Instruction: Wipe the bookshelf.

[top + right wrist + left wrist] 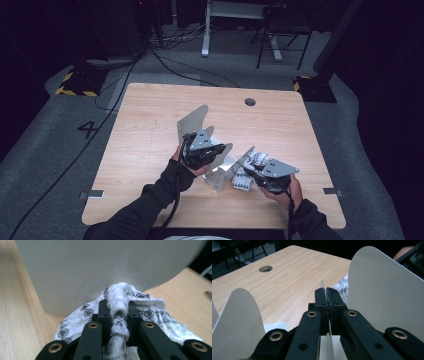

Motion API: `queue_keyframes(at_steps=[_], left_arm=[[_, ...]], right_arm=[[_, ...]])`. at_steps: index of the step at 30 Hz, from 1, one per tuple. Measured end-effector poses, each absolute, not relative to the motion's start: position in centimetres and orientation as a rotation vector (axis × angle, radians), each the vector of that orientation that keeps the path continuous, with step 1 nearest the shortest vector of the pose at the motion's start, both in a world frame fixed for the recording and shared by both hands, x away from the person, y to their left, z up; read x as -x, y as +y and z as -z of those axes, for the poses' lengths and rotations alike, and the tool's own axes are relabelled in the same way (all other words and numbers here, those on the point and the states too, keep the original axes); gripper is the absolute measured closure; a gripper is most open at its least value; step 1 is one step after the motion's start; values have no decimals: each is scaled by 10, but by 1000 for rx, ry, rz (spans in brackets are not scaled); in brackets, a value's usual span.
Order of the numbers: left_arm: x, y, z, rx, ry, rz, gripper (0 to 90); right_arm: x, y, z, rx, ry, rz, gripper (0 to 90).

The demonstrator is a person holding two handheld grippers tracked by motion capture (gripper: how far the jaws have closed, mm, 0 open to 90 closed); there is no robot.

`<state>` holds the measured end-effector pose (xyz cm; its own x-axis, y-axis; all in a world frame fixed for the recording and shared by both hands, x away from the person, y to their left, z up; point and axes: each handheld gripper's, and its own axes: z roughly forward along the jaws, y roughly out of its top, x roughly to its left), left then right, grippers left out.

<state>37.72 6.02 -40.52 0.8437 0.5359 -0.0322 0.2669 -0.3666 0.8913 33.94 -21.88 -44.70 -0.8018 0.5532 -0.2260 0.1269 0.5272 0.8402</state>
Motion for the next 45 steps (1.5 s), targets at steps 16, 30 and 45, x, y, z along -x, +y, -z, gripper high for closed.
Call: queue_keyframes(at_steps=[16, 30, 45], left_arm=[[-377, 58, 405, -1968, 597, -330, 880], [-377, 58, 405, -1966, 592, -326, 872], [-363, 61, 387, -1921, 553, -417, 464]], right_arm=[[-292, -196, 389, -311, 2134, -1398, 792], [-298, -176, 443, -304, 2354, -1239, 793], [-324, -207, 452, -524, 2288, -1146, 793]])
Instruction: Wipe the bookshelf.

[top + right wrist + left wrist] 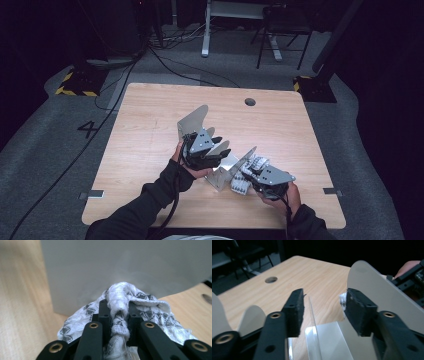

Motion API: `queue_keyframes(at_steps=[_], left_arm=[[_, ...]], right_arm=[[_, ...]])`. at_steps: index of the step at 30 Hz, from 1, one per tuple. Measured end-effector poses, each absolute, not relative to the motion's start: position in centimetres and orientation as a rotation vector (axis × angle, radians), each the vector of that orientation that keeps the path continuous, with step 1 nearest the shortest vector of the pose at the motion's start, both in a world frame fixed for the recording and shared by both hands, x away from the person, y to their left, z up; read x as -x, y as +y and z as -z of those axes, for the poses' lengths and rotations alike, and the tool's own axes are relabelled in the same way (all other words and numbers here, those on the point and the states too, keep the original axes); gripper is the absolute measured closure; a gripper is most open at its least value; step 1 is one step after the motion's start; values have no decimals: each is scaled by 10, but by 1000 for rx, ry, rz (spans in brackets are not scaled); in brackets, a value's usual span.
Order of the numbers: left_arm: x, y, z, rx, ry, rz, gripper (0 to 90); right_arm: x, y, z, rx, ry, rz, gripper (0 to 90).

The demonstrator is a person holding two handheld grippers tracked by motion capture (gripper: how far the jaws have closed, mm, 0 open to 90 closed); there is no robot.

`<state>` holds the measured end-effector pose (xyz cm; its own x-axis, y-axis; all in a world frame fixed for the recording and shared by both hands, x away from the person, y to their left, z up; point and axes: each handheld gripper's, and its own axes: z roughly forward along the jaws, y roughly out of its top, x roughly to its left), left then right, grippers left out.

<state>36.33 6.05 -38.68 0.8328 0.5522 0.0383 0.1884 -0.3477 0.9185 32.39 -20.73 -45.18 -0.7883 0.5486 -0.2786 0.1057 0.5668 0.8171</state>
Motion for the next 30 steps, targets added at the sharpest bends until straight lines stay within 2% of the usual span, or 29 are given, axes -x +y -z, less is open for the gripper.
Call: queue_keyframes(at_steps=[4, 11, 18, 23, 30], left_arm=[[-355, 66, 384, -1939, 497, -419, 382], [-335, 74, 383, -1930, 488, -488, 373], [-322, 88, 380, -1920, 419, -420, 348], [-320, 86, 393, -1963, 365, -340, 356], [-319, 80, 397, -1956, 331, -330, 377]], right_arm=[[-322, -220, 431, -550, 2185, -1241, 793], [-309, -226, 404, -509, 2085, -1352, 792], [-310, -218, 416, -497, 2144, -1313, 792], [-315, -216, 426, -527, 2183, -1283, 792], [-321, -208, 448, -543, 2254, -1235, 792]])
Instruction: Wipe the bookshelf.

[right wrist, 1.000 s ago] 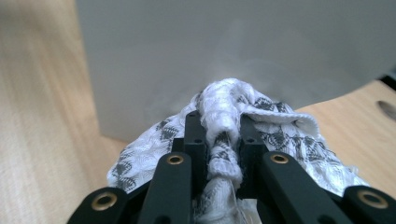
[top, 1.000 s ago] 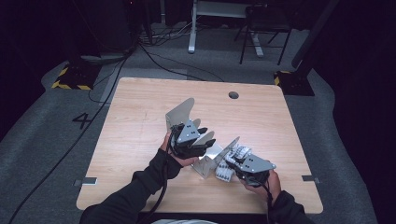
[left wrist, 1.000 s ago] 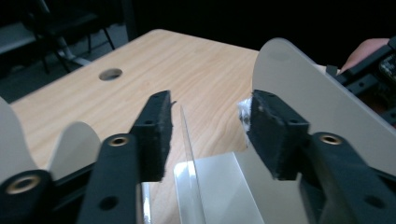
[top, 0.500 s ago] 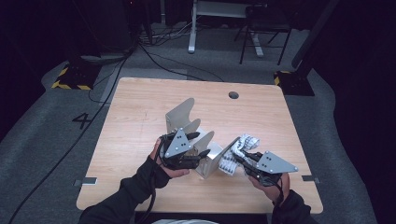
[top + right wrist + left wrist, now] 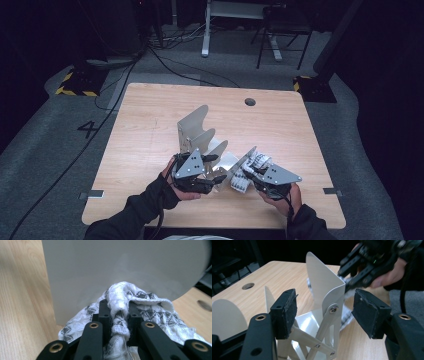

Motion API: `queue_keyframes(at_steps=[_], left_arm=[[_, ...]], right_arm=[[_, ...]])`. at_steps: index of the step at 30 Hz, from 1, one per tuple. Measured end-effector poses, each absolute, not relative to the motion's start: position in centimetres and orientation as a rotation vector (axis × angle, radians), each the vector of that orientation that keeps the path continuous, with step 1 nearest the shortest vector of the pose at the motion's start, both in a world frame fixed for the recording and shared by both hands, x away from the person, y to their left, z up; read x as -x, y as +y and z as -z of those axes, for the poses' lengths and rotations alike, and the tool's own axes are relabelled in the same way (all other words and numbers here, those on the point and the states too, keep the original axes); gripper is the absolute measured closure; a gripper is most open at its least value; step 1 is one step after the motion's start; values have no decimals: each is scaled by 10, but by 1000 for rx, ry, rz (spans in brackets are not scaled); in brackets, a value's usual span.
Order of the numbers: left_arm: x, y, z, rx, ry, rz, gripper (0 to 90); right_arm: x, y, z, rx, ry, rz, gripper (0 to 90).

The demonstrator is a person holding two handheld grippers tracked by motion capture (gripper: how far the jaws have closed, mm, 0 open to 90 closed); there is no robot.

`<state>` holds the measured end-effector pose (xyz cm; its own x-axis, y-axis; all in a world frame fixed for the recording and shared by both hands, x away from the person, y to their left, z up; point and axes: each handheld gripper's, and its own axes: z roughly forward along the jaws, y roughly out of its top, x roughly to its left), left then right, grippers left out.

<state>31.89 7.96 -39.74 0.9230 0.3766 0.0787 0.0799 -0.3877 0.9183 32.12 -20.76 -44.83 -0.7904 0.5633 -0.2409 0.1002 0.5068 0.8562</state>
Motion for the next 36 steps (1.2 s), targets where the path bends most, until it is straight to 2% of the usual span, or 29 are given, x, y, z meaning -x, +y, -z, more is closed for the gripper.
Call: queue_keyframes(at_steps=[7, 9, 17, 20, 25, 31, 36], left_arm=[[-317, 69, 404, -2011, 296, -293, 424], [-318, 66, 406, -2028, 294, -287, 477], [-324, 69, 409, -2019, 317, -263, 680], [-325, 66, 408, -2028, 312, -263, 683], [-323, 62, 408, -2031, 302, -255, 692], [-324, 63, 408, -2029, 305, -240, 702], [-325, 64, 408, -2028, 302, -236, 706]], right_arm=[[-327, -198, 474, -538, 2350, -1133, 791], [-329, -200, 475, -549, 2354, -1130, 791], [-326, -217, 441, -572, 2209, -1236, 789], [-316, -220, 417, -526, 2121, -1316, 789], [-303, -213, 402, -452, 2099, -1401, 790], [-293, -195, 410, -364, 2183, -1410, 789], [-294, -182, 438, -339, 2316, -1356, 790]])
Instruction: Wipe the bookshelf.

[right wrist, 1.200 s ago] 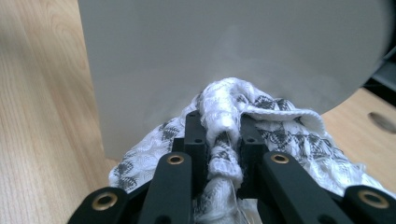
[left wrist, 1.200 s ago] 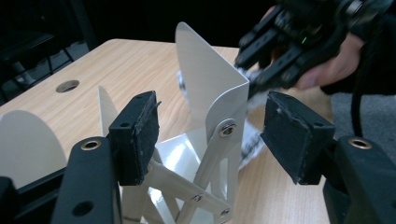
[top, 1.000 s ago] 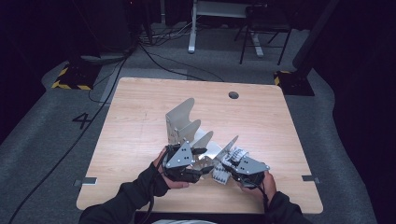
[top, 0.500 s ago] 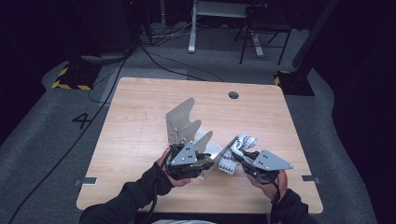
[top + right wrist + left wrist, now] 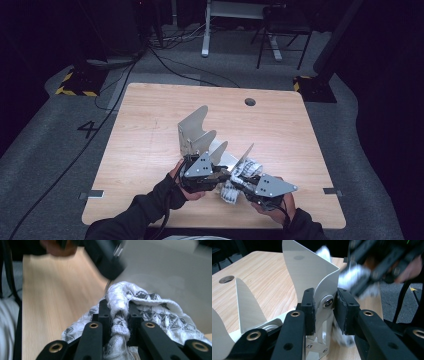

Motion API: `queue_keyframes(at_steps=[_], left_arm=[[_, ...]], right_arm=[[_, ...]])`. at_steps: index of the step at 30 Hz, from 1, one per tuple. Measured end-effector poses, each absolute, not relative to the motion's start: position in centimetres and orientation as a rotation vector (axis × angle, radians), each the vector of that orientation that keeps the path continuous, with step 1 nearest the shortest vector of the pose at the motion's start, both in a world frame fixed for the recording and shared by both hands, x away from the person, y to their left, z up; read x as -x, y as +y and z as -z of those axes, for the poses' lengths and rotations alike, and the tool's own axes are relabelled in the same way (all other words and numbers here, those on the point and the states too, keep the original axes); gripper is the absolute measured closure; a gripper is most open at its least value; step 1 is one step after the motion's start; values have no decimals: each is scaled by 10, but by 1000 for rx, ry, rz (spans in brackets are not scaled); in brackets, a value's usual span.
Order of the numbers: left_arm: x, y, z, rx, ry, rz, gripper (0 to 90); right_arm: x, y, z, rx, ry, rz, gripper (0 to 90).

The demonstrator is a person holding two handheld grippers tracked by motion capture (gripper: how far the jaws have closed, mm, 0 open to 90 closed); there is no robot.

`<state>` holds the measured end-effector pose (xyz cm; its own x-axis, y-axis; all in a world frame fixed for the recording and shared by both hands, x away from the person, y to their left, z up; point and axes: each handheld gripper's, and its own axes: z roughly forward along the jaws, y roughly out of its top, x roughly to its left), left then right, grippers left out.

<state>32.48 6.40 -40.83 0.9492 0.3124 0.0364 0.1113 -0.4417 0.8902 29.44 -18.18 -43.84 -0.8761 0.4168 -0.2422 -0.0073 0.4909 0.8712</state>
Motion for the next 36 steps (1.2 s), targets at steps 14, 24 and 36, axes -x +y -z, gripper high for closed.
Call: queue_keyframes(at_steps=[14, 24, 36], left_arm=[[-324, 62, 408, -2032, 294, -246, 715], [-324, 60, 409, -2025, 296, -241, 722], [-323, 48, 408, -2039, 279, -249, 739]], right_arm=[[-325, -189, 480, -463, 2421, -1150, 788], [-348, -208, 474, -650, 2317, -1111, 787], [-308, -217, 395, -455, 2060, -1362, 789]])
